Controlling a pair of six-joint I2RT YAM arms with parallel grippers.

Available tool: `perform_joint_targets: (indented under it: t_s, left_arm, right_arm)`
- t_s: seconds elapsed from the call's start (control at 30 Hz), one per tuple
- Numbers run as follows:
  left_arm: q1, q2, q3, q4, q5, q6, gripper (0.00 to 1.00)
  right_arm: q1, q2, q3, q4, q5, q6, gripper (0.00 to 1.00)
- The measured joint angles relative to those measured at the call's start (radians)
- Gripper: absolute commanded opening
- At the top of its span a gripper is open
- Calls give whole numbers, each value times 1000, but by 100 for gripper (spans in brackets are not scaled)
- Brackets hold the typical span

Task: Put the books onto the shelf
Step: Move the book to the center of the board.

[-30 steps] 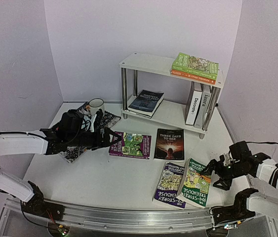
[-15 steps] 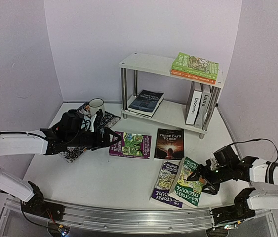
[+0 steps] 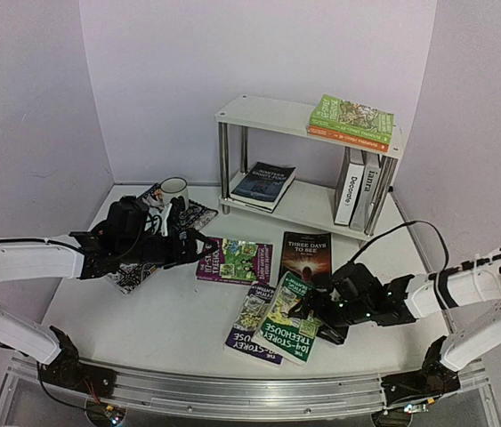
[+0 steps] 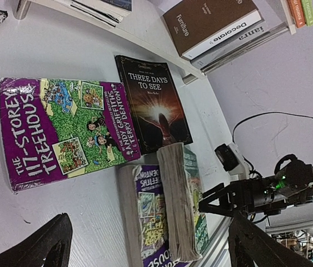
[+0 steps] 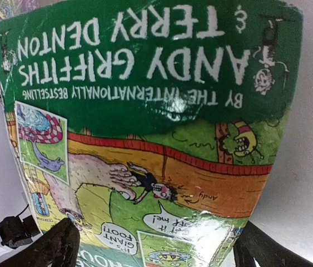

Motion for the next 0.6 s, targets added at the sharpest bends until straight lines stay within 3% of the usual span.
perform_joint_targets:
  t_s: [0.33,0.47,0.6]
  left_arm:
    - [0,-53,-25,1,-1,-28,98]
    - [0,-70,-57,-1,-2,-48,98]
    - [-6,-90,-83,-1,-2,-88,97]
  right_arm:
    - [28,282,263,233,-41,-9,93]
    - [32,277,316,208,-45,-78,96]
    - [32,212,369,57,-11,-221,98]
